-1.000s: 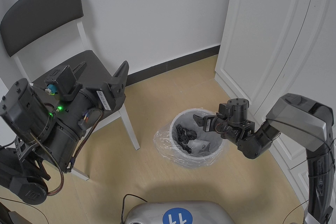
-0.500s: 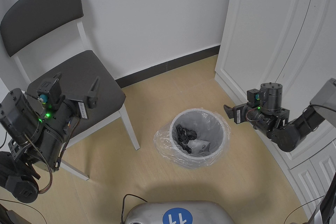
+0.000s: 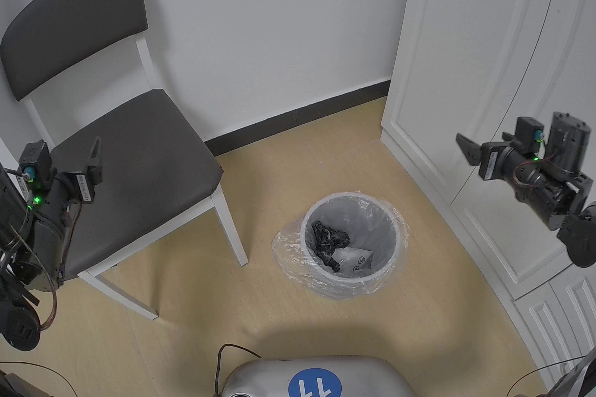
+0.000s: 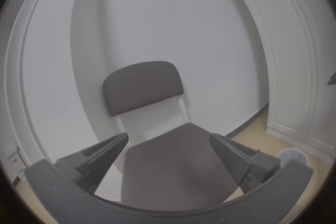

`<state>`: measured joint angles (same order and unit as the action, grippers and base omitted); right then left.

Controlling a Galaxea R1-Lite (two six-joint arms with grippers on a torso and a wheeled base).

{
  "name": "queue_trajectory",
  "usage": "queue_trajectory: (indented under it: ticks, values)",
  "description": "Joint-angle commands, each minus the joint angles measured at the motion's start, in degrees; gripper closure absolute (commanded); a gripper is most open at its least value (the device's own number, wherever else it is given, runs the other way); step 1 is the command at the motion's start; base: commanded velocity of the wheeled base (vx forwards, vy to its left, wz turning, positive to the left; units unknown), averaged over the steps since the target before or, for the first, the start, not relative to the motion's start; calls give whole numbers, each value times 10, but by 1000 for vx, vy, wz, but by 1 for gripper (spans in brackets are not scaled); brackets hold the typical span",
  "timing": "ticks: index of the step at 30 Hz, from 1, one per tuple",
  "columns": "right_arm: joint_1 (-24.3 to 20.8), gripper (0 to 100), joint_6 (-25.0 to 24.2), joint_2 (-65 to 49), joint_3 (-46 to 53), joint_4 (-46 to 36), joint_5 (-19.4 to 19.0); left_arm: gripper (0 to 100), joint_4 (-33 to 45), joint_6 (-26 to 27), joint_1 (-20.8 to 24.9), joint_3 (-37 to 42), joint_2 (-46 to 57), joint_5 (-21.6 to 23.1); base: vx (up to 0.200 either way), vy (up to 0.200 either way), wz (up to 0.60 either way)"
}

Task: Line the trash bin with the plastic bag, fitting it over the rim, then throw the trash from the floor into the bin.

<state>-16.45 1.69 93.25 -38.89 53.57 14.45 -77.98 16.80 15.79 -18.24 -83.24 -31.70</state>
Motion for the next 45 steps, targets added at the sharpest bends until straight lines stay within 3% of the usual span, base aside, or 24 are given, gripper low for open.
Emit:
queue_trajectory:
  ticks: [1,10,15,21,24,25,28,33,37,45]
  values:
    - [25,0,-23,-142,19,-6,-2,0,8,-9,-32,0,78,1,0,0,0]
    - [52,0,-37,-315,123,-6,0,0,32,-11,27,-24,181,1,0,0,0]
    - [56,0,-54,-427,192,-8,-1,0,99,-11,66,-22,261,0,0,0,0]
    - [57,0,-54,-544,235,-83,-1,0,185,-16,7,-15,345,1,0,0,0]
    - [57,0,-54,-574,238,-115,-1,0,197,-26,-1,-12,360,1,0,0,0]
    - [58,0,-54,-642,237,-189,-1,0,238,-44,-19,-10,394,1,0,0,0]
    - [60,0,-53,-678,232,-227,1,0,260,-55,-33,-10,411,1,0,0,0]
    - [108,0,-56,-780,237,-313,-6,0,306,-75,-78,-18,472,1,0,0,0]
    - [122,0,-57,-851,255,-356,-16,0,321,-76,-91,-21,508,1,0,0,0]
    - [160,0,-91,-924,276,-399,-60,0,356,-86,-116,-13,560,1,0,0,0]
